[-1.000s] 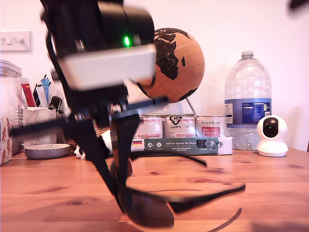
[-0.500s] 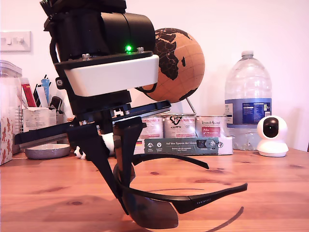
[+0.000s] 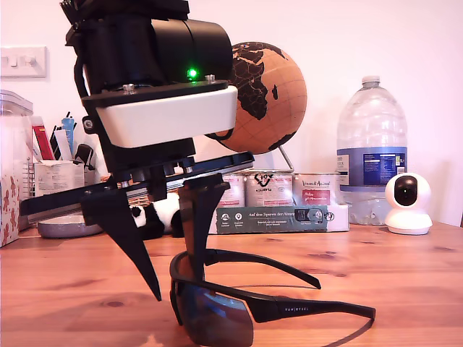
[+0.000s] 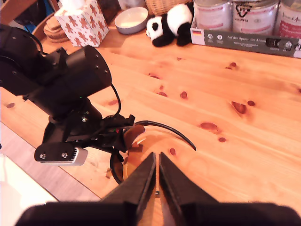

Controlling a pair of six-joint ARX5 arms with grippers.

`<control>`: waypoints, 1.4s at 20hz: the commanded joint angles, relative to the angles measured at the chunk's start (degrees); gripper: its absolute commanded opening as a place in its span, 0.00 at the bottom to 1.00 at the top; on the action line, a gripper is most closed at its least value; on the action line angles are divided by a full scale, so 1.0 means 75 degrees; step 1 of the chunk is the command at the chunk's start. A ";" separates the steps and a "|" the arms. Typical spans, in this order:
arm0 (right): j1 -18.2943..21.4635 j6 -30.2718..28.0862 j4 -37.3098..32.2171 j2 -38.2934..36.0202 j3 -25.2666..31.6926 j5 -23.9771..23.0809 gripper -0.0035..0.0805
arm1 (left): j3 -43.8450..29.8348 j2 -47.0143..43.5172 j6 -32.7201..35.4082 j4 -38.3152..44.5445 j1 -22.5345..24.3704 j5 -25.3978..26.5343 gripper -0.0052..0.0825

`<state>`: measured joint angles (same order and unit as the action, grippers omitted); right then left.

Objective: Pick up the sunglasses and open them, then place them back on the table

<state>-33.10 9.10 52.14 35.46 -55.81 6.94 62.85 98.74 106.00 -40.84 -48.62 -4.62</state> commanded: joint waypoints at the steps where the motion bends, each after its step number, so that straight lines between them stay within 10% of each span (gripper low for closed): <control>1: -0.0006 -0.0026 -0.0058 0.0149 -0.0020 -0.0006 0.03 | 0.0023 -0.0201 -0.0166 -0.0032 0.0012 0.0111 0.43; 7: -0.0006 -0.0023 -0.0373 0.0618 -0.0020 -0.0006 0.03 | 0.0026 -0.1253 -0.1480 0.0096 0.0070 0.0868 0.41; 9: -0.0006 -0.0020 -0.0469 0.0793 -0.0020 -0.0006 0.03 | 0.0026 -0.1714 -0.2197 0.0076 0.0067 0.0956 0.25; 11: 0.0000 0.0020 -0.0717 0.0906 -0.0020 -0.0006 0.03 | 0.0026 -0.2212 -0.3462 0.0052 0.0050 0.0979 0.04; 16: 0.0026 -0.0933 -0.1915 0.1381 -0.0015 -0.1419 0.03 | 0.0029 -0.3019 -0.8110 0.0309 0.0114 0.0656 0.04; 19: 0.0350 -0.1300 -0.2302 0.1719 0.0128 -0.2168 0.03 | 0.0023 -0.3258 -0.9556 0.0595 0.0825 -0.0402 0.04; 28: 0.2279 -0.1422 -0.3800 0.1402 0.1448 -0.1880 0.03 | -0.0262 -0.3754 -1.0899 0.2084 0.3314 -0.1786 0.04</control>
<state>-16.86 -1.45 24.71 47.18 -46.50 -7.44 62.72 71.33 25.30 -26.39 -25.34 -17.82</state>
